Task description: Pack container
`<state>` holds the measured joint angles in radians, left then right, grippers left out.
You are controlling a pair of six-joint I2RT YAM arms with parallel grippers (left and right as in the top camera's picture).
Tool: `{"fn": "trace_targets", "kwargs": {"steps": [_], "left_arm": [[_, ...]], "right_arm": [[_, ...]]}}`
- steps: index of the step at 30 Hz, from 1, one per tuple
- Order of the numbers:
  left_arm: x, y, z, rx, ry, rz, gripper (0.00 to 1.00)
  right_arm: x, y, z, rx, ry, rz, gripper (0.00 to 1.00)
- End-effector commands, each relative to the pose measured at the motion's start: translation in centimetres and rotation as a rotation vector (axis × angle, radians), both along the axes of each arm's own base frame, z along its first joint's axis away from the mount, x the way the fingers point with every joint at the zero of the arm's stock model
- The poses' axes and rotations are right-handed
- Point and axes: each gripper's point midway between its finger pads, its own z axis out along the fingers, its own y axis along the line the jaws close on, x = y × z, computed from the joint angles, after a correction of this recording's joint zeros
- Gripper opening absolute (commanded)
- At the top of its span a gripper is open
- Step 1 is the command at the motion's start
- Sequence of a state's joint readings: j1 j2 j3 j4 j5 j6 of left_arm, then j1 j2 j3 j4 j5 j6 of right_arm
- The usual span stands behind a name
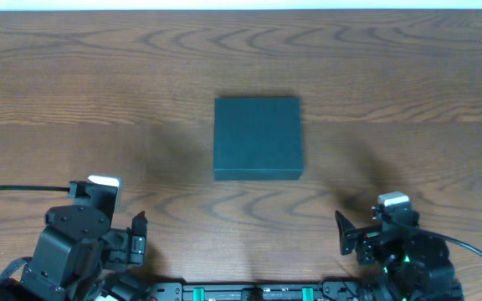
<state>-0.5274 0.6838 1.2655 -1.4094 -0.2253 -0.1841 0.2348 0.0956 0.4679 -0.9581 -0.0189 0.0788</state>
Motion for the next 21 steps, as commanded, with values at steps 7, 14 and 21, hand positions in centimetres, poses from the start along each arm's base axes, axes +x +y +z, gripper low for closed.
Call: {"fn": "trace_targets", "kwargs": {"steps": [7,14,21], "left_arm": [[0.1,0.3,0.5,-0.002,-0.019,0.016,0.95],[0.1,0.3,0.5,-0.002,-0.018,0.016,0.95],[0.1,0.3,0.5,-0.002,-0.018,0.016,0.95]], "right_arm": [[-1.3,-0.2,-4.0,-0.066,0.067,0.049,0.99],[-2.0,-0.1,-5.7,-0.109,0.117,0.09,0.99],[-1.9,-0.1,-5.6,-0.109,0.112,0.09,0.99]]}}
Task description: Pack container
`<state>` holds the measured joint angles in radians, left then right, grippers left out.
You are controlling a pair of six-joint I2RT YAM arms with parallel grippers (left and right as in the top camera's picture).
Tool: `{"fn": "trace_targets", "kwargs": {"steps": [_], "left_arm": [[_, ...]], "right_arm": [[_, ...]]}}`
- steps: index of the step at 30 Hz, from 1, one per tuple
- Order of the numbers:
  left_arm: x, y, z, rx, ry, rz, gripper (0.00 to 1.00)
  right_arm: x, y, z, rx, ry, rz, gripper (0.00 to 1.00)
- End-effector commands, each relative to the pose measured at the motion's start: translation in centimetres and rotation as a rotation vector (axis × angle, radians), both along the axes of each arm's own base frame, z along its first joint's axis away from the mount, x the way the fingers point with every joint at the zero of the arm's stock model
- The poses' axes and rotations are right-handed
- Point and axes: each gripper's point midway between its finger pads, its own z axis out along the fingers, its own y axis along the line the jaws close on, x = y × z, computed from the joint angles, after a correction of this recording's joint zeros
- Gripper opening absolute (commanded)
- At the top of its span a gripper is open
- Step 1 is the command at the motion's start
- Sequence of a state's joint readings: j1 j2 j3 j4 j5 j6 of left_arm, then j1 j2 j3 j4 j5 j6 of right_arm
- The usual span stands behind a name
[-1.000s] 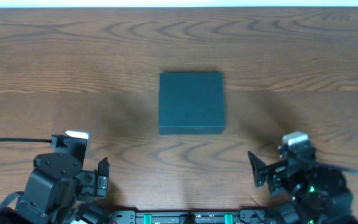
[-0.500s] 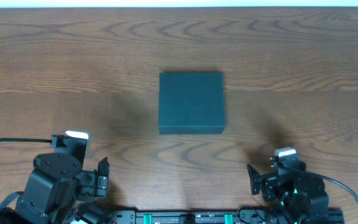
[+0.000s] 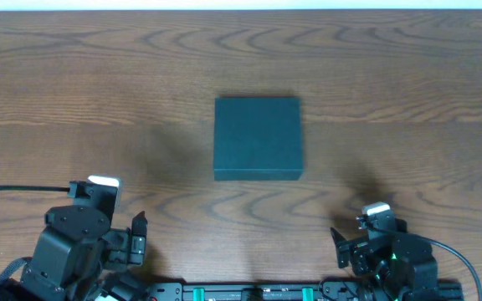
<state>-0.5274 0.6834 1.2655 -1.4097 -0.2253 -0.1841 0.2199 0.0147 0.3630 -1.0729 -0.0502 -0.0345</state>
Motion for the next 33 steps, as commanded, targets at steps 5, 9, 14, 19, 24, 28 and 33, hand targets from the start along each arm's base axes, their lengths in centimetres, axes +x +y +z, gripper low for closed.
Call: {"fn": "trace_targets", "kwargs": {"steps": [5,9,14,19,24,28,33], "left_arm": [[0.1,0.2,0.5,-0.002,-0.018,0.015,0.95],[0.1,0.2,0.5,-0.002,-0.018,0.015,0.95],[0.1,0.2,0.5,-0.002,-0.018,0.015,0.95],[0.1,0.3,0.5,-0.002,-0.02,0.015,0.95],[1.2,-1.0,0.9,-0.109,-0.124,0.008,0.95],[2.9,-1.6,-1.9,-0.156,-0.213,0.026,0.95],[2.4,-1.1,-9.3,-0.188,-0.136,0.102,0.95]], "right_arm": [[0.0,0.0,-0.2,-0.009,-0.003,0.012,0.99],[0.0,0.0,-0.2,-0.009,-0.003,0.012,0.99],[0.0,0.0,-0.2,-0.009,-0.003,0.012,0.99],[0.0,0.0,-0.2,-0.009,-0.003,0.012,0.99],[0.0,0.0,-0.2,-0.009,-0.003,0.012,0.99],[0.0,0.0,-0.2,-0.009,-0.003,0.012,0.99],[0.0,0.0,-0.2,-0.009,-0.003,0.012,0.99]]}}
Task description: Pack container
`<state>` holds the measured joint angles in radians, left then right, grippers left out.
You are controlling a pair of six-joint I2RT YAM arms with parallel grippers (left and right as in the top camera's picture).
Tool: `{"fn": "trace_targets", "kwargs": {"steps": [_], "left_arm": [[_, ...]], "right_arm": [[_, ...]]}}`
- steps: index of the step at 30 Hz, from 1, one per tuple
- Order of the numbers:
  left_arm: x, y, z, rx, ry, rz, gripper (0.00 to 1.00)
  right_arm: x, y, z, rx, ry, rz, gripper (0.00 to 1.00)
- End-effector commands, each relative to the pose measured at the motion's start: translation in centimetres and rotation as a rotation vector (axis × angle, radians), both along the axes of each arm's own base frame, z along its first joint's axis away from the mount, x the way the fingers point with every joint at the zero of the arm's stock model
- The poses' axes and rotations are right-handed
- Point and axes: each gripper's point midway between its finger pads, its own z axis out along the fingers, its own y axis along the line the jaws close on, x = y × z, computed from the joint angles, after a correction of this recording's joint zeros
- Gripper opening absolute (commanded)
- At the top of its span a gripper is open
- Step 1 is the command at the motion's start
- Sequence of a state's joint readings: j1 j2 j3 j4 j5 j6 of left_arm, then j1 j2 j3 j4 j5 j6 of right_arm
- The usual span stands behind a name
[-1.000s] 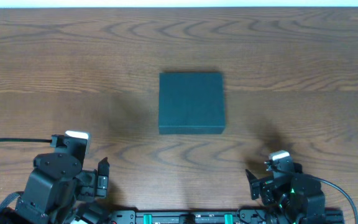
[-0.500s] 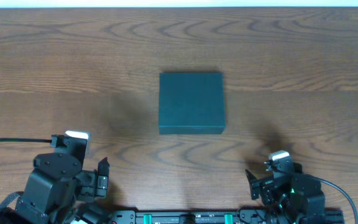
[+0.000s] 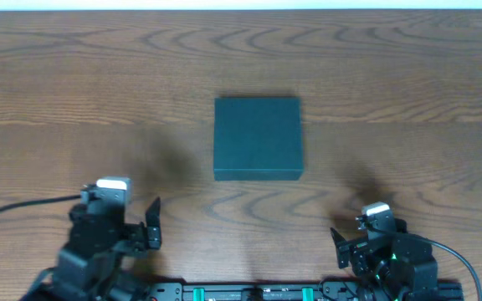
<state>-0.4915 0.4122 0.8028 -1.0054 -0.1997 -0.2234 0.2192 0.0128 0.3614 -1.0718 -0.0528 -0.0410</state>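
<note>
A dark teal square box (image 3: 258,138) with its lid on sits flat at the middle of the wooden table (image 3: 74,84). My left gripper (image 3: 151,227) is at the near left edge, well short of the box, and nothing shows between its fingers. My right gripper (image 3: 339,245) is at the near right edge, also apart from the box. Whether either pair of jaws is open or shut cannot be made out from above. No loose items for packing are in view.
Both arm bases and a black mounting rail (image 3: 249,293) line the near edge. A black cable (image 3: 15,209) trails off to the left from the left arm.
My left arm has moved a little to the right and forward, toward the box side. The right arm and the box are where they were.
At first both arms sat at the near edge with the closed teal box in the middle. Then the right arm had drawn back and slightly left. Now the left arm has shifted right and forward. The box has stayed put throughout.
</note>
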Motion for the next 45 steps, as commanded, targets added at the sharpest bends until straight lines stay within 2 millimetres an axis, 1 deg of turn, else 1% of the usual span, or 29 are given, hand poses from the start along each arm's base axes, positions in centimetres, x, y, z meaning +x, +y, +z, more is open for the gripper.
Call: {"fn": "trace_targets", "kwargs": {"steps": [1,3,5,8,10,13,17,20,25,29,45], "left_arm": [[-0.5,0.5,-4.4,-0.063,0.053,0.081,0.95],[-0.6,0.9,-6.4,-0.089,0.056,0.119,0.95],[-0.6,0.9,-7.7,-0.117,0.044,0.121,0.95],[-0.9,0.0,-8.9,-0.128,0.02,0.044,0.95],[-1.1,-0.3,-9.3,-0.123,0.008,0.008,0.95],[-1.3,-0.1,-9.8,-0.107,-0.008,-0.008,0.95],[-2.5,0.2,-11.2,-0.088,0.056,-0.007,0.95],[-3.0,0.4,-11.8,-0.076,0.087,-0.006,0.95],[-3.2,0.5,-12.6,-0.066,0.115,-0.004,0.95],[-3.3,0.5,-13.8,-0.054,0.145,-0.003,0.95],[-3.3,0.5,-13.8,-0.045,0.141,-0.013,0.95]], "right_arm": [[0.0,0.0,-0.2,-0.006,-0.001,0.007,0.99],[0.0,0.0,-0.2,-0.006,0.0,0.007,0.99],[0.0,0.0,-0.2,-0.006,0.0,0.007,0.99],[0.0,0.0,-0.2,-0.006,0.0,0.007,0.99],[0.0,0.0,-0.2,-0.006,0.0,0.007,0.99],[0.0,0.0,-0.2,-0.006,0.0,0.007,0.99],[0.0,0.0,-0.2,-0.006,0.0,0.007,0.99],[0.0,0.0,-0.2,-0.006,0.0,0.007,0.99],[0.0,0.0,-0.2,-0.006,0.0,0.007,0.99],[0.0,0.0,-0.2,-0.006,0.0,0.007,0.99],[0.0,0.0,-0.2,-0.006,0.0,0.007,0.99]]}}
